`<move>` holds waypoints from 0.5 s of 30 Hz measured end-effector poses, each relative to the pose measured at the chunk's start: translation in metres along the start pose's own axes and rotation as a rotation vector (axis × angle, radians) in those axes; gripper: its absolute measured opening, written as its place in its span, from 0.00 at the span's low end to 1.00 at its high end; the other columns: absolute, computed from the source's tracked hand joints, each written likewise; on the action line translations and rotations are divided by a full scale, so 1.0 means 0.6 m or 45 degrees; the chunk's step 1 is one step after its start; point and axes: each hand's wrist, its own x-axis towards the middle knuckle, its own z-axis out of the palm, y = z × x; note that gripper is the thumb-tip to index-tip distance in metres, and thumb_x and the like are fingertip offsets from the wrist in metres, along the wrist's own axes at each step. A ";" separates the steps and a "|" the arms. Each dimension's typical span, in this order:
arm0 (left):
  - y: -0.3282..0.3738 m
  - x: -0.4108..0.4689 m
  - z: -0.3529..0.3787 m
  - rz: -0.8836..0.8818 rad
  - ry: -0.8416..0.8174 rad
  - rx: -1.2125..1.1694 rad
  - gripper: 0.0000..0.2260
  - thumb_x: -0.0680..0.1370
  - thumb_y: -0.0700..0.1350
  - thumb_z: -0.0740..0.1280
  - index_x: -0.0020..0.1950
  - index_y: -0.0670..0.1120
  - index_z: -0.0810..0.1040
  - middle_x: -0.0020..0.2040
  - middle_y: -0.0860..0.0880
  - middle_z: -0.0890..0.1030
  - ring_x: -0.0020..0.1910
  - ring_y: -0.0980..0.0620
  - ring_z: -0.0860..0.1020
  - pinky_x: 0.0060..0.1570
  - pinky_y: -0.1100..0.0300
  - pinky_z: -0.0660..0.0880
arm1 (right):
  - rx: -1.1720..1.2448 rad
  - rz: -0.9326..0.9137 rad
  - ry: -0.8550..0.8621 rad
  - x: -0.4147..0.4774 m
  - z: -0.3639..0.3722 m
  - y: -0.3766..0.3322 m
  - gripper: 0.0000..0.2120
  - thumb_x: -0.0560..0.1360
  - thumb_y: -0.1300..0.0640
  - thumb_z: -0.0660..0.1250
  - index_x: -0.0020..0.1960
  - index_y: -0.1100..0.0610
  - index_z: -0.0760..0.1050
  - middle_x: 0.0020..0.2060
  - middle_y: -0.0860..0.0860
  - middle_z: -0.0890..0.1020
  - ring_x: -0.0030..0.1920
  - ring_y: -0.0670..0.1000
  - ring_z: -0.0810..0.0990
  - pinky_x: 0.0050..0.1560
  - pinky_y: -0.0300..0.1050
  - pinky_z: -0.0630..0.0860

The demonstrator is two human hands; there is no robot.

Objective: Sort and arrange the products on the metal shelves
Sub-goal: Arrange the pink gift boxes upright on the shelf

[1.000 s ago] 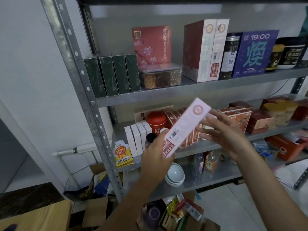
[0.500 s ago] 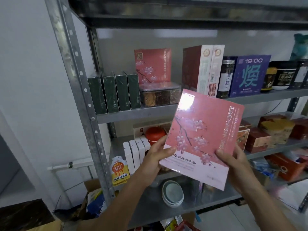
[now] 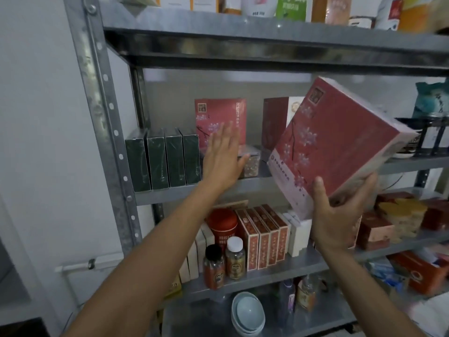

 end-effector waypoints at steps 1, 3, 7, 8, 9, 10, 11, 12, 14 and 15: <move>-0.009 0.010 0.007 -0.013 -0.046 0.100 0.31 0.81 0.60 0.52 0.80 0.46 0.50 0.80 0.45 0.49 0.79 0.46 0.46 0.76 0.50 0.39 | 0.008 0.003 0.012 0.012 0.011 0.007 0.42 0.77 0.54 0.70 0.79 0.59 0.46 0.63 0.18 0.59 0.64 0.23 0.63 0.56 0.18 0.65; -0.021 0.014 0.023 -0.029 -0.122 0.281 0.27 0.82 0.60 0.53 0.76 0.45 0.62 0.75 0.43 0.66 0.74 0.44 0.63 0.74 0.48 0.53 | 0.023 0.012 0.029 0.031 0.030 0.021 0.42 0.75 0.47 0.70 0.79 0.48 0.47 0.67 0.26 0.64 0.68 0.32 0.66 0.59 0.26 0.70; -0.032 0.016 0.040 -0.006 -0.066 0.361 0.22 0.81 0.60 0.56 0.68 0.48 0.71 0.63 0.45 0.78 0.62 0.45 0.75 0.61 0.52 0.65 | -0.001 0.031 0.005 0.044 0.057 0.048 0.42 0.73 0.45 0.71 0.77 0.41 0.48 0.71 0.39 0.63 0.67 0.30 0.65 0.60 0.33 0.72; -0.034 0.017 0.039 0.000 -0.065 0.369 0.22 0.81 0.60 0.56 0.68 0.48 0.71 0.62 0.45 0.78 0.61 0.44 0.75 0.60 0.52 0.66 | -0.033 0.019 -0.006 0.045 0.062 0.056 0.42 0.73 0.47 0.71 0.78 0.44 0.49 0.69 0.36 0.63 0.64 0.25 0.64 0.56 0.25 0.70; -0.036 0.017 0.038 0.004 -0.065 0.380 0.21 0.81 0.61 0.56 0.67 0.48 0.72 0.62 0.45 0.79 0.60 0.44 0.76 0.59 0.52 0.66 | -0.069 0.010 -0.015 0.045 0.065 0.065 0.42 0.73 0.48 0.71 0.79 0.47 0.49 0.67 0.36 0.63 0.62 0.22 0.63 0.53 0.20 0.68; -0.037 0.017 0.038 0.006 -0.065 0.392 0.21 0.81 0.61 0.56 0.66 0.48 0.72 0.61 0.46 0.79 0.60 0.45 0.76 0.59 0.52 0.67 | -0.103 0.004 -0.021 0.044 0.068 0.073 0.42 0.73 0.49 0.71 0.79 0.48 0.49 0.67 0.38 0.63 0.61 0.21 0.63 0.50 0.18 0.67; -0.037 0.017 0.038 0.008 -0.064 0.401 0.21 0.81 0.61 0.56 0.66 0.48 0.72 0.61 0.46 0.79 0.60 0.45 0.76 0.59 0.52 0.67 | -0.132 -0.003 -0.033 0.043 0.071 0.078 0.42 0.74 0.48 0.70 0.78 0.46 0.49 0.66 0.39 0.63 0.60 0.20 0.63 0.48 0.18 0.68; -0.037 0.017 0.038 0.008 -0.062 0.406 0.21 0.81 0.61 0.56 0.66 0.48 0.72 0.61 0.46 0.79 0.60 0.44 0.76 0.59 0.52 0.67 | -0.157 -0.017 -0.047 0.043 0.075 0.081 0.42 0.74 0.48 0.70 0.78 0.42 0.47 0.66 0.40 0.63 0.60 0.20 0.63 0.47 0.19 0.68; -0.036 0.017 0.040 0.000 -0.054 0.410 0.21 0.81 0.60 0.56 0.66 0.48 0.72 0.60 0.46 0.79 0.59 0.44 0.76 0.58 0.53 0.66 | -0.222 -0.071 -0.060 0.042 0.085 0.083 0.42 0.74 0.48 0.69 0.76 0.38 0.44 0.66 0.40 0.62 0.61 0.24 0.63 0.48 0.26 0.70; -0.036 0.018 0.040 -0.008 -0.050 0.413 0.21 0.81 0.60 0.56 0.65 0.48 0.72 0.60 0.46 0.79 0.59 0.44 0.76 0.57 0.53 0.66 | -0.269 -0.113 -0.054 0.044 0.090 0.086 0.42 0.75 0.48 0.69 0.77 0.40 0.44 0.66 0.42 0.62 0.61 0.27 0.63 0.49 0.31 0.72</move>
